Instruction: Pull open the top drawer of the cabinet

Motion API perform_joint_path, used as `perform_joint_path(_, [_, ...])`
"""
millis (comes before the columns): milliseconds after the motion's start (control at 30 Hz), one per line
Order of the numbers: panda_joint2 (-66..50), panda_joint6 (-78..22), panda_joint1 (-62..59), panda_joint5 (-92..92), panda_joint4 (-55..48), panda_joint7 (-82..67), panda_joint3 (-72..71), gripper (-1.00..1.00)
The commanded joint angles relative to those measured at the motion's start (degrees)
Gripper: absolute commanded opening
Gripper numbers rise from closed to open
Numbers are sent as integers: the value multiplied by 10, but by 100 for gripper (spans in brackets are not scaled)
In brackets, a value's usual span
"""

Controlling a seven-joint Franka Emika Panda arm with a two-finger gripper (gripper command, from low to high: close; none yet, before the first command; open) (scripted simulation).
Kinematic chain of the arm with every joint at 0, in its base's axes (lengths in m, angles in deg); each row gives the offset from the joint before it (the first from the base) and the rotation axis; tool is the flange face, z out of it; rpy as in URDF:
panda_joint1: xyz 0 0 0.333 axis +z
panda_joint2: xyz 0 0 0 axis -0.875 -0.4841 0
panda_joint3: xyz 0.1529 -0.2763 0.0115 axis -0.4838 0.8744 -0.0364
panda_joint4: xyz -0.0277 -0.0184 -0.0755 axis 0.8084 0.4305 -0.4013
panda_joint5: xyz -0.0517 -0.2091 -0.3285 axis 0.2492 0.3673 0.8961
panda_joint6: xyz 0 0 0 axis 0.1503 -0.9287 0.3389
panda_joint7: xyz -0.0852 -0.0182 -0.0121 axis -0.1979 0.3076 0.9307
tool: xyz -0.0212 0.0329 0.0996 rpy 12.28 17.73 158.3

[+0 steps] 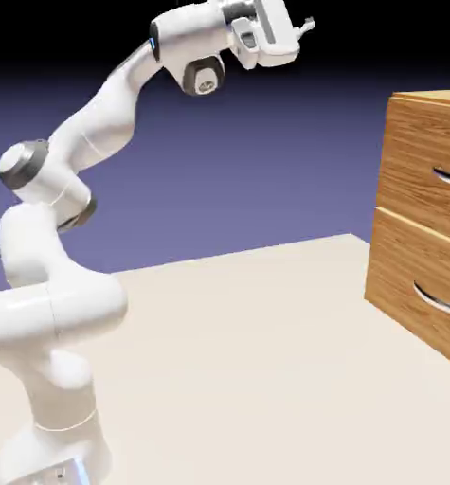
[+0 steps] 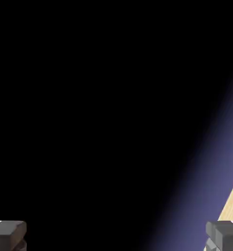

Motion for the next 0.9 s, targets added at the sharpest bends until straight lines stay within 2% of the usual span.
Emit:
perform_joint_path(0, [10, -4, -20, -25, -12, 5, -11, 0])
perform_joint_path(567, [175, -70, -357, -448, -221, 94, -206, 0])
perform_joint_path(633, [176, -71, -360, -451, -223, 95, -207, 0])
perform_joint_path(867, [162, -13, -446, -429, -368, 133, -202, 0])
